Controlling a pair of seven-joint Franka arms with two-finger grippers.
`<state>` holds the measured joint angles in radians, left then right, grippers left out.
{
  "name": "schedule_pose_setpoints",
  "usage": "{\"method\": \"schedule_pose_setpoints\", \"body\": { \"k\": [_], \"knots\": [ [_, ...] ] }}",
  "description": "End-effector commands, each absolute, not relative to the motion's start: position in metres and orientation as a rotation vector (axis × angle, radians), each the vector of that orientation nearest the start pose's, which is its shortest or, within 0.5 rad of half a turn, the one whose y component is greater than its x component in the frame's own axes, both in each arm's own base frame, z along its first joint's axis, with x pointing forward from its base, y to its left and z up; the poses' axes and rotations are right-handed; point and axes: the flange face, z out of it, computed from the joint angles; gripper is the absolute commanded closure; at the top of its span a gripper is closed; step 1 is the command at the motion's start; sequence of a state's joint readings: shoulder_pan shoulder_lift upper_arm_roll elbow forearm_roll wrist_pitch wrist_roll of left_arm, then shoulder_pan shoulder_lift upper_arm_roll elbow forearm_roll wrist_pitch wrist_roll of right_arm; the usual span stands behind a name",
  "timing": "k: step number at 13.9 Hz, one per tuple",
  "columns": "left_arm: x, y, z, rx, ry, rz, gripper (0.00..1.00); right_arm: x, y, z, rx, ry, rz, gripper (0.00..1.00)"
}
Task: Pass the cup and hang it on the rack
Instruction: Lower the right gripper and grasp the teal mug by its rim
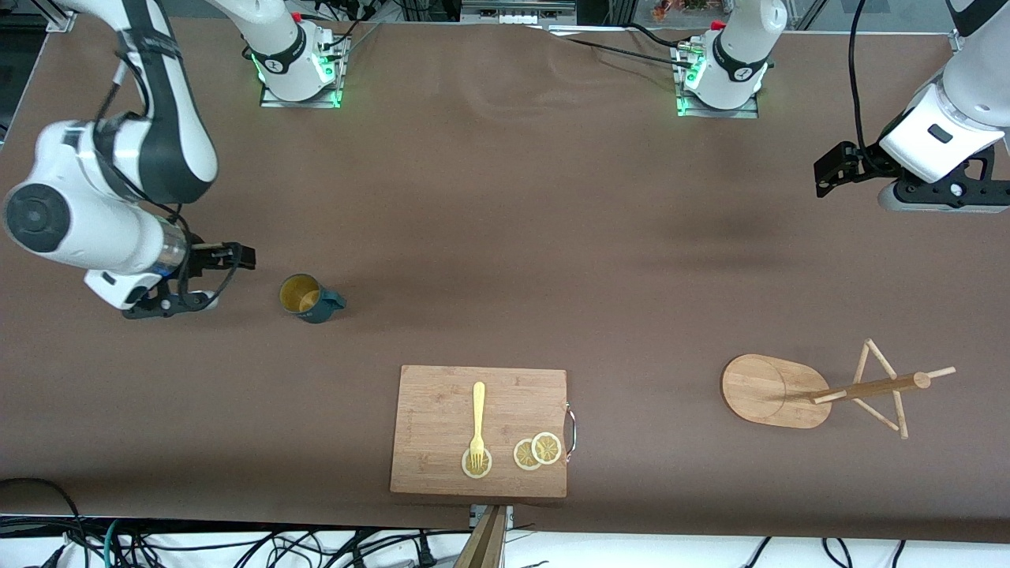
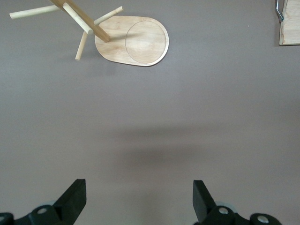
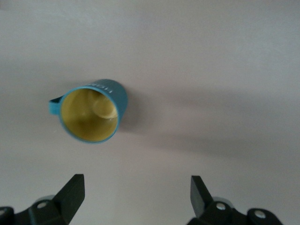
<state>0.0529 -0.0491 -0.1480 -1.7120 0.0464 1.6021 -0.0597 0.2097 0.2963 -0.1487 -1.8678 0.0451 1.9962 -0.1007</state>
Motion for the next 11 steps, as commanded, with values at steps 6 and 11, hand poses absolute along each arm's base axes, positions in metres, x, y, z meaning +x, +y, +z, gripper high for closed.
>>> {"method": "schedule_pose_setpoints", "body": {
  "k": [6, 11],
  "knots": [
    [0.539, -0.047, 0.593, -3.1, 0.051, 0.101, 0.0, 0.611, 0.054, 0.292, -3.067, -0.13, 0.178, 0.01],
    [0.539, -0.047, 0.593, -3.1, 0.047, 0.101, 0.0, 0.617, 0.058, 0.251, -3.084, -0.132, 0.152, 0.21]
  ]
}}
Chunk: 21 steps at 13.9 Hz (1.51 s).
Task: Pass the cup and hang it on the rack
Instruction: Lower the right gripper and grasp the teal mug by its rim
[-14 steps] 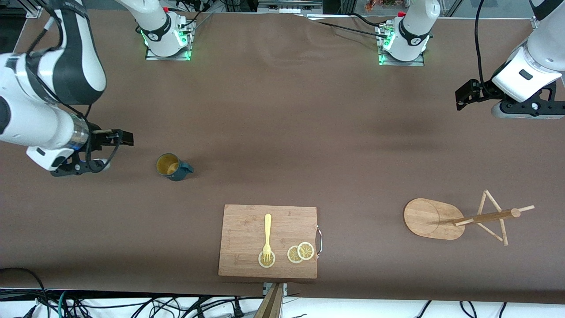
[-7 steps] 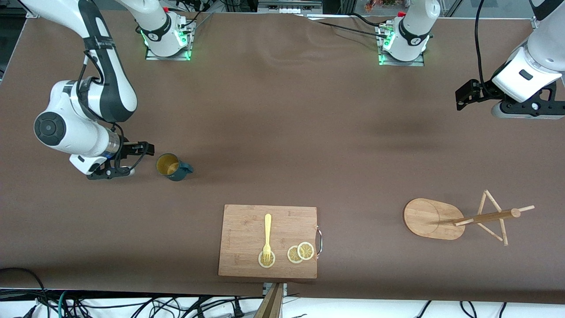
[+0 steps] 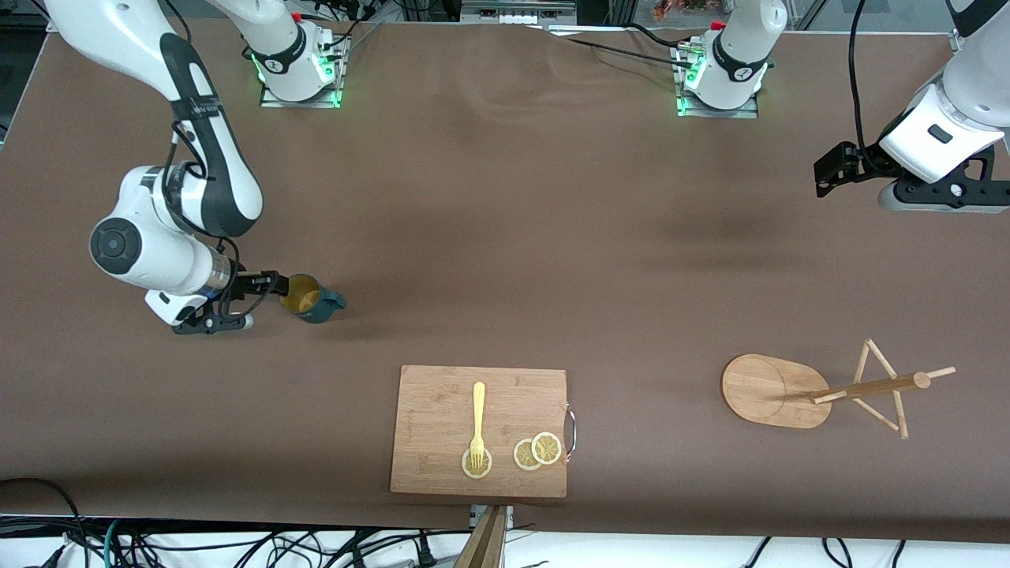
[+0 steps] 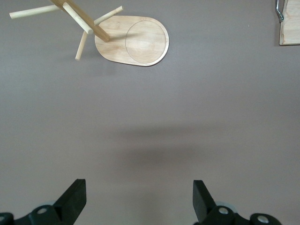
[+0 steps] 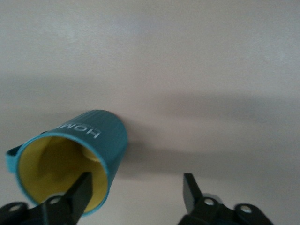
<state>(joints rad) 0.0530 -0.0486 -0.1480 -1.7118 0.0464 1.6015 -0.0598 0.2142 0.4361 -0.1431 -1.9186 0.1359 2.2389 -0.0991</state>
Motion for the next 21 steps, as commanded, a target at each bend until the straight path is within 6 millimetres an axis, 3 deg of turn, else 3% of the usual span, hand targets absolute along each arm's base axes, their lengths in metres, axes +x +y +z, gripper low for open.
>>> {"method": "schedule_pose_setpoints", "body": {
  "k": [1, 5, 7, 8, 12, 14, 16, 20, 21],
  "knots": [
    [0.539, -0.047, 0.593, -3.1, 0.047, 0.101, 0.0, 0.617, 0.059, 0.248, -3.085, -0.134, 0.15, 0.25],
    [0.539, -0.047, 0.593, -3.1, 0.047, 0.101, 0.0, 0.617, 0.064, 0.241, -3.071, -0.123, 0.154, 0.52],
    [0.539, -0.047, 0.593, -3.102, 0.046, 0.101, 0.0, 0.616, 0.07, 0.241, -3.071, -0.137, 0.154, 0.87],
    [0.539, -0.047, 0.593, -3.1, 0.047, 0.101, 0.0, 0.615, 0.072, 0.24, -3.069, -0.138, 0.157, 1.0],
    [0.539, -0.047, 0.593, -3.102, 0.046, 0.101, 0.0, 0.612, 0.099, 0.243, -3.067, -0.209, 0.166, 1.0],
    [0.539, -0.047, 0.593, -3.102, 0.046, 0.101, 0.0, 0.609, 0.129, 0.249, -3.064, -0.291, 0.143, 1.0],
    [0.54, -0.044, 0.591, -3.102, 0.037, 0.106, 0.0, 0.614, 0.175, 0.272, -3.059, -0.333, 0.104, 1.0],
    [0.556, -0.046, 0.57, -3.164, 0.029, 0.161, 0.0, 0.602, 0.293, 0.286, -3.078, -0.195, 0.073, 1.0],
    [0.567, -0.045, 0.575, -3.171, 0.044, 0.132, 0.0, 0.599, 0.327, 0.29, -3.082, -0.167, 0.083, 1.0]
  ]
}}
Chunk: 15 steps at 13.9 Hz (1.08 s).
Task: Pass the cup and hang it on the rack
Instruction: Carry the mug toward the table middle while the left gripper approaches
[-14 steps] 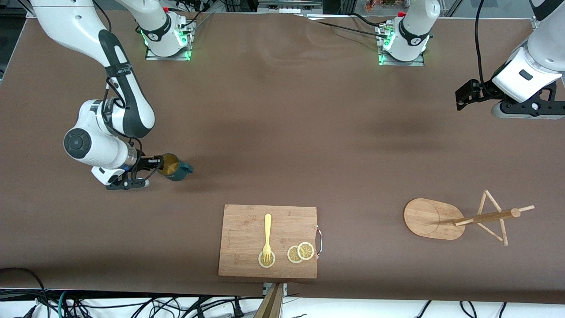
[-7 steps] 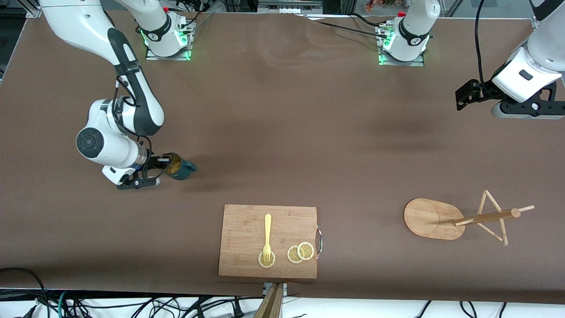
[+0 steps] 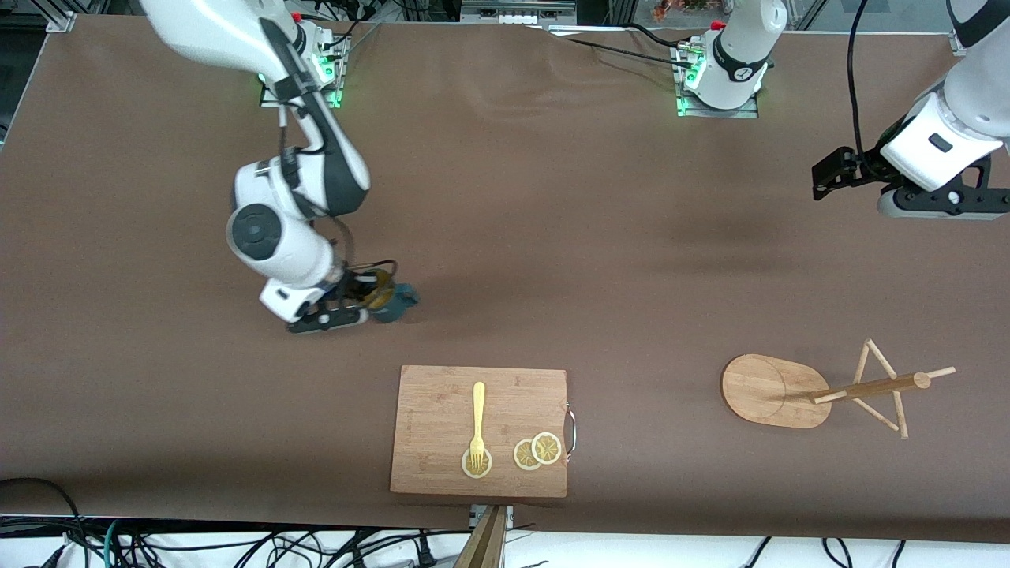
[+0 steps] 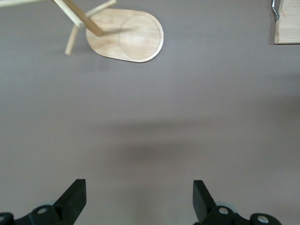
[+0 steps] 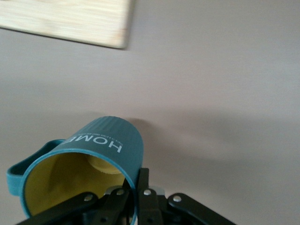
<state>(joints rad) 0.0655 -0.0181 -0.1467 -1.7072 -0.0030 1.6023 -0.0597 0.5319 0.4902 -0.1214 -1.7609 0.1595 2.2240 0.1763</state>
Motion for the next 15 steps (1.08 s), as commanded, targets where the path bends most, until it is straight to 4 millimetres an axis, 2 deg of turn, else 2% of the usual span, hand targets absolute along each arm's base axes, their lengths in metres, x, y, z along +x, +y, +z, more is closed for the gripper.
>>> {"method": "schedule_pose_setpoints", "body": {
  "k": [1, 3, 5, 8, 10, 12, 15],
  "knots": [
    [0.58, -0.048, 0.578, -3.176, 0.056, 0.114, 0.0, 0.593, 0.36, 0.292, -3.098, -0.138, 0.12, 1.0],
    [0.592, -0.056, 0.585, -3.173, 0.078, 0.077, 0.0, 0.58, 0.432, 0.292, -3.11, -0.079, 0.123, 1.0],
    [0.594, -0.056, 0.586, -3.174, 0.08, 0.07, 0.0, 0.557, 0.492, 0.281, -3.091, -0.026, 0.1, 1.0],
    [0.592, -0.06, 0.584, -3.17, 0.134, 0.091, 0.0, 0.522, 0.558, 0.264, -3.057, 0.014, 0.107, 1.0],
    [0.591, -0.062, 0.583, -3.17, 0.217, 0.095, 0.0, 0.5, 0.585, 0.262, -3.045, -0.015, 0.085, 1.0],
    [0.587, -0.059, 0.58, -3.168, 0.22, 0.152, 0.0, 0.475, 0.611, 0.255, -3.025, -0.031, 0.055, 1.0],
    [0.583, -0.054, 0.566, -3.161, 0.212, 0.281, 0.0, 0.457, 0.626, 0.253, -3.022, -0.023, 0.047, 1.0]
  ]
}}
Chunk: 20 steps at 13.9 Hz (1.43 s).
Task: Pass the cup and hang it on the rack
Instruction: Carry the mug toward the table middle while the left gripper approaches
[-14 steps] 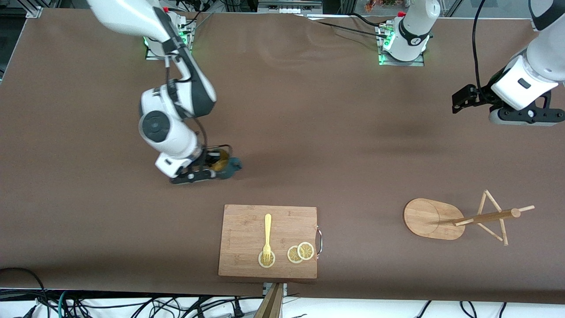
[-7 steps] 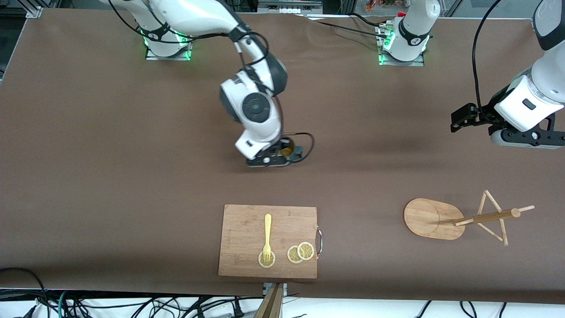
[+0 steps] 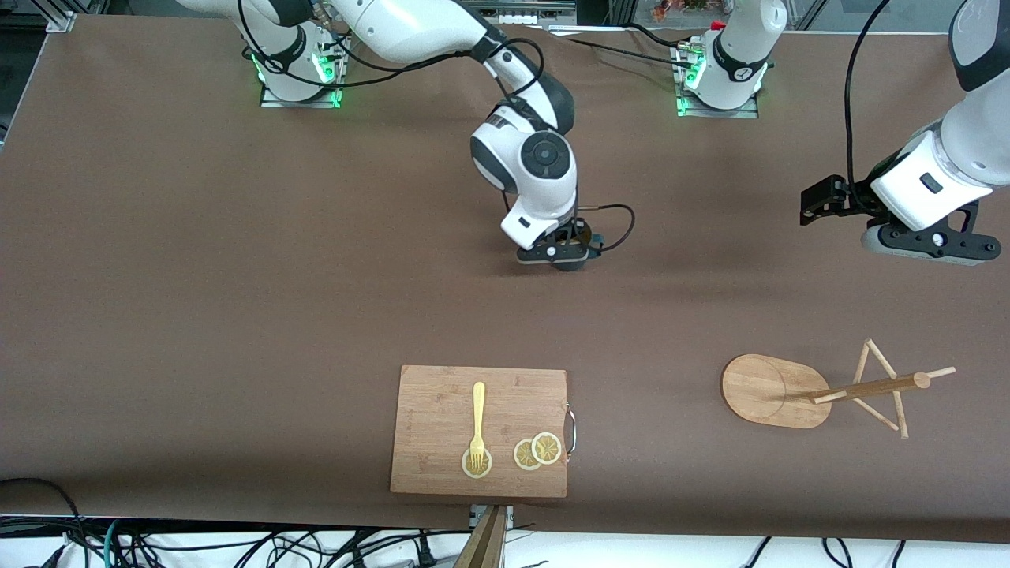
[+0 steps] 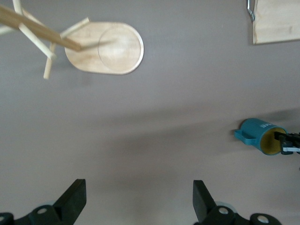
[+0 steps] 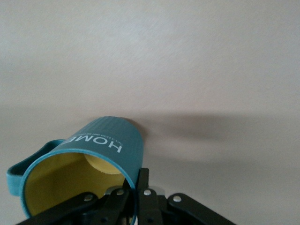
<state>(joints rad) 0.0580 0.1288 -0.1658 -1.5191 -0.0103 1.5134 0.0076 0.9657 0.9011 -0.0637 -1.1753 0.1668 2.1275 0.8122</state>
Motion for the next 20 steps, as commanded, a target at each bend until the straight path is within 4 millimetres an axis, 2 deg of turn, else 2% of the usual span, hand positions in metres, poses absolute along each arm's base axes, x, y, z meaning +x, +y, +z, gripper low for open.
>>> {"method": "schedule_pose_setpoints", "body": {
  "k": [1, 2, 4, 6, 7, 8, 9, 11, 13, 15, 16, 17, 19, 20],
  "knots": [
    [0.589, -0.05, 0.552, -3.168, 0.208, 0.323, 0.0, 0.454, 0.628, 0.252, -3.023, -0.017, 0.047, 1.0],
    [0.594, -0.043, 0.54, -3.171, 0.212, 0.357, 0.0, 0.453, 0.628, 0.251, -3.027, -0.015, 0.047, 1.0],
    [0.602, -0.042, 0.515, -3.17, 0.297, 0.423, 0.0, 0.448, 0.631, 0.252, -3.029, -0.023, 0.048, 1.0],
    [0.608, -0.041, 0.491, -3.167, 0.404, 0.484, 0.0, 0.447, 0.632, 0.254, -3.028, 0.032, 0.047, 0.87],
    [0.61, -0.042, 0.485, -3.164, 0.48, 0.491, 0.0, 0.448, 0.632, 0.257, -3.025, 0.043, 0.045, 0.7],
    [0.613, -0.04, 0.481, -3.166, 0.507, 0.488, 0.0, 0.448, 0.631, 0.261, -3.027, 0.047, 0.049, 0.64],
    [0.616, -0.036, 0.473, -3.169, 0.529, 0.5, 0.0, 0.45, 0.63, 0.269, -3.019, 0.048, 0.042, 0.54],
    [0.627, -0.039, 0.453, -3.174, 0.741, 0.456, 0.0, 0.451, 0.628, 0.294, -3.009, 0.055, 0.049, 0.46],
    [0.632, -0.043, 0.443, -3.203, 0.866, 0.433, 0.0, 0.457, 0.617, 0.323, -3.021, 0.064, 0.07, 0.37],
    [0.63, -0.051, 0.435, -3.164, 1.051, 0.435, 0.0, 0.475, 0.594, 0.369, -3.017, 0.087, 0.07, 0.3],
    [0.629, -0.053, 0.431, -3.15, 1.181, 0.418, 0.0, 0.486, 0.577, 0.391, -3.018, 0.109, 0.073, 0.22],
    [0.626, -0.054, 0.423, -3.148, 1.344, 0.403, 0.0, 0.499, 0.559, 0.408, -3.022, 0.102, 0.067, 0.0],
    [0.618, -0.058, 0.4, -3.119, 1.645, 0.371, 0.0, 0.53, 0.504, 0.43, -3.072, 0.145, 0.079, 0.0],
    [0.614, -0.061, 0.392, -3.12, 1.723, 0.343, 0.0, 0.55, 0.474, 0.442, -3.087, 0.219, 0.041, 0.0]
  ]
}}
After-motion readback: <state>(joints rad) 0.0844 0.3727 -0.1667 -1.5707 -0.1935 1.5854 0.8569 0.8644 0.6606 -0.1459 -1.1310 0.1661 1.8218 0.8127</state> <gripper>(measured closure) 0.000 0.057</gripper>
